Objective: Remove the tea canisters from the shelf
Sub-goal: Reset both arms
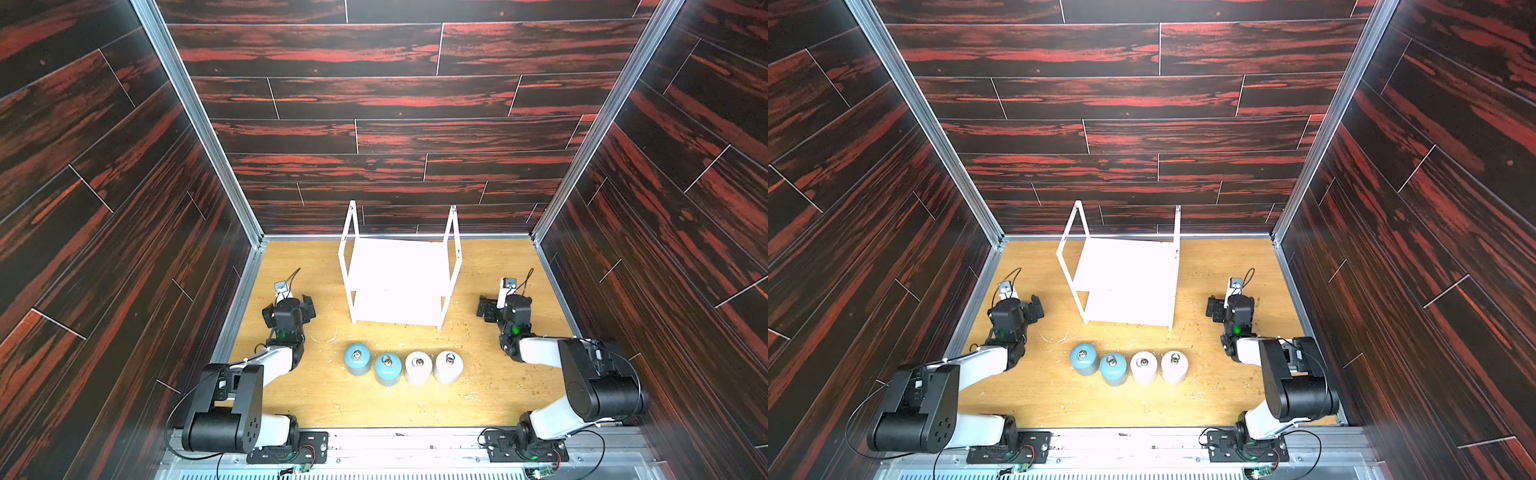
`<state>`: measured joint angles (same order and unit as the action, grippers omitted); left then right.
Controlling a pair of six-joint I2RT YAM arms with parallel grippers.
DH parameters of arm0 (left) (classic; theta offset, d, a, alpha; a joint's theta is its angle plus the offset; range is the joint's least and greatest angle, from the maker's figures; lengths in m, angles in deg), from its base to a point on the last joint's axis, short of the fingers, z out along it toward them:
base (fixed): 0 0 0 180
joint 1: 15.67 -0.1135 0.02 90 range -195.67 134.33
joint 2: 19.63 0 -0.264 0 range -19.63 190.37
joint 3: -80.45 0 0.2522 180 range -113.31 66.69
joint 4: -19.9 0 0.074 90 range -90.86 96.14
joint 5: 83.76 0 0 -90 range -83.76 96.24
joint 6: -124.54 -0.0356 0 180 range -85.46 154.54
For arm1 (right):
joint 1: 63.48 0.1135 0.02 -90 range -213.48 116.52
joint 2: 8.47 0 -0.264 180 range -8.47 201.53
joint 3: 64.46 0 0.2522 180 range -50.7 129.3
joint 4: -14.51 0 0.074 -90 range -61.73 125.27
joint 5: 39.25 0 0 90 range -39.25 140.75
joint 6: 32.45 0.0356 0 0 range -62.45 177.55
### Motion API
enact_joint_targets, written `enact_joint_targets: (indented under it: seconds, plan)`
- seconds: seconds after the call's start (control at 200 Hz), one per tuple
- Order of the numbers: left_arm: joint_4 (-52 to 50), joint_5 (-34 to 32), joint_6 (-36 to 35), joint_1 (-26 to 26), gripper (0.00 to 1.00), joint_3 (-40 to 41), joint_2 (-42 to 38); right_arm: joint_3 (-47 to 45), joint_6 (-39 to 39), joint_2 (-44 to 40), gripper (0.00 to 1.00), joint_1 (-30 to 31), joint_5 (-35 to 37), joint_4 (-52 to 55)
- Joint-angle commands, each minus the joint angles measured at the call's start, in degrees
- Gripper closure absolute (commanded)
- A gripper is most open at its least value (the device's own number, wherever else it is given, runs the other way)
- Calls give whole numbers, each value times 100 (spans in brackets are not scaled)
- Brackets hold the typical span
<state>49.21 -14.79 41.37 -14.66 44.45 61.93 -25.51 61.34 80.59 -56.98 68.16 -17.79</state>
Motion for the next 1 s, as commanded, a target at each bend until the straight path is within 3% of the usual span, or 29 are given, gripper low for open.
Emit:
enact_joint_targets:
  seconds: [0.0, 0.05, 0.15, 0.256, 0.411, 0.496, 0.992]
  plan:
    - [2152, -80, -47, -66, 0, 515, 769, -411, -279, 24, 2, -76, 241, -1707]
    - [2725, -137, -178, -80, 0, 516, 1135, -465, -327, -2, 1, -70, 101, -1734]
    - [1062, 225, -41, -110, 0, 156, 627, -535, -387, 21, 2, -75, -19, -1909]
    - [1810, 275, -179, -121, 0, 171, 982, -734, -410, -3, 2, -72, -67, -2232]
    - [1665, 700, -317, -125, 0, 160, 927, -1297, -558, 339, 2, -38, -205, -3701]
    - [1585, 745, -321, -120, 0, 142, 910, -1221, -511, 162, 2, -18, -152, -3222]
    - [1468, 539, -244, -119, 0, 62, 921, -1130, -559, 253, 2, 17, -95, -3227]
